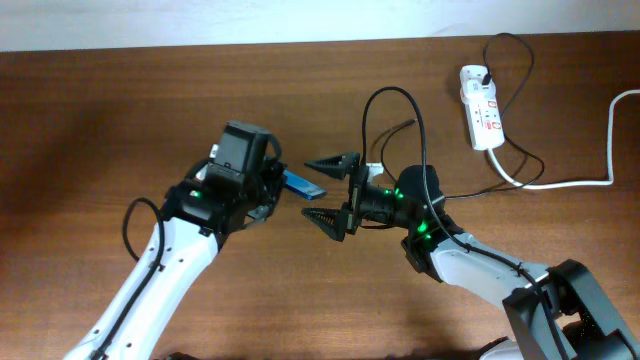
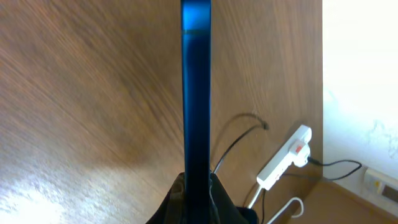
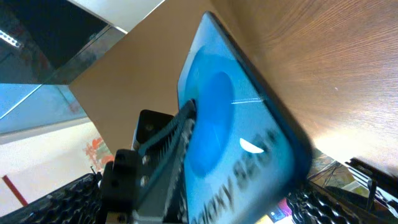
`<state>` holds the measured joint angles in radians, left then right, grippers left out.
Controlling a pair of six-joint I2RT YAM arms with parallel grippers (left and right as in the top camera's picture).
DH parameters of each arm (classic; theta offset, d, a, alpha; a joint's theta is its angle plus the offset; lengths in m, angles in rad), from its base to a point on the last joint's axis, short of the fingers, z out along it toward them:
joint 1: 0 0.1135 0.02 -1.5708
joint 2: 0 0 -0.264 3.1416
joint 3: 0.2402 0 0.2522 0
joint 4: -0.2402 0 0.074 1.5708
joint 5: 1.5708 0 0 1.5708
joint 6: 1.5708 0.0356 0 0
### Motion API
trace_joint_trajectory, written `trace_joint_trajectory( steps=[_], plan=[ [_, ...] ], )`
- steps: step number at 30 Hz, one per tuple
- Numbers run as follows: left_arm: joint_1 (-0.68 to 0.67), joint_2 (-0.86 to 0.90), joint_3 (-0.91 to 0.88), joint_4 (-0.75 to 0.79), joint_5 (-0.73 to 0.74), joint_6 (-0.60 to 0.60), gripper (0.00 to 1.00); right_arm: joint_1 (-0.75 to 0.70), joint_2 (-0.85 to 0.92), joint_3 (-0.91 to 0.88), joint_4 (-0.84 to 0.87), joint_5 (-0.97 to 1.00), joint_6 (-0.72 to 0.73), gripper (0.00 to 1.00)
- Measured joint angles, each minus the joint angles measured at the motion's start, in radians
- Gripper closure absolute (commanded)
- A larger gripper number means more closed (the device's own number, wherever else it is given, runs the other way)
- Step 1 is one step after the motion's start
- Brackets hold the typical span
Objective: Plug charger to phone and switch on socket
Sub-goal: 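Open the right gripper, release the plug, and pull back right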
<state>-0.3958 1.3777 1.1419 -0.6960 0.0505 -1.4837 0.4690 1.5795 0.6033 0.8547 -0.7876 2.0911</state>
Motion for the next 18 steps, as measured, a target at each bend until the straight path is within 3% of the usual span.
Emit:
trace_joint_trajectory(
  steps=[6, 11, 18],
  plan=[
    [0.062, 0.001, 0.000, 0.022, -0.003, 0.154, 1.00, 0.000, 0.000, 0.001, -0.131, 0.000, -0.042, 0.02],
    [0.114, 0.001, 0.000, 0.119, 0.085, 0.433, 1.00, 0.000, 0.000, 0.001, -0.166, 0.005, -0.340, 0.02],
    [0.218, -0.005, 0.000, 0.131, 0.349, 0.856, 1.00, 0.000, 0.000, 0.002, -0.395, 0.066, -0.739, 0.02]
  ],
)
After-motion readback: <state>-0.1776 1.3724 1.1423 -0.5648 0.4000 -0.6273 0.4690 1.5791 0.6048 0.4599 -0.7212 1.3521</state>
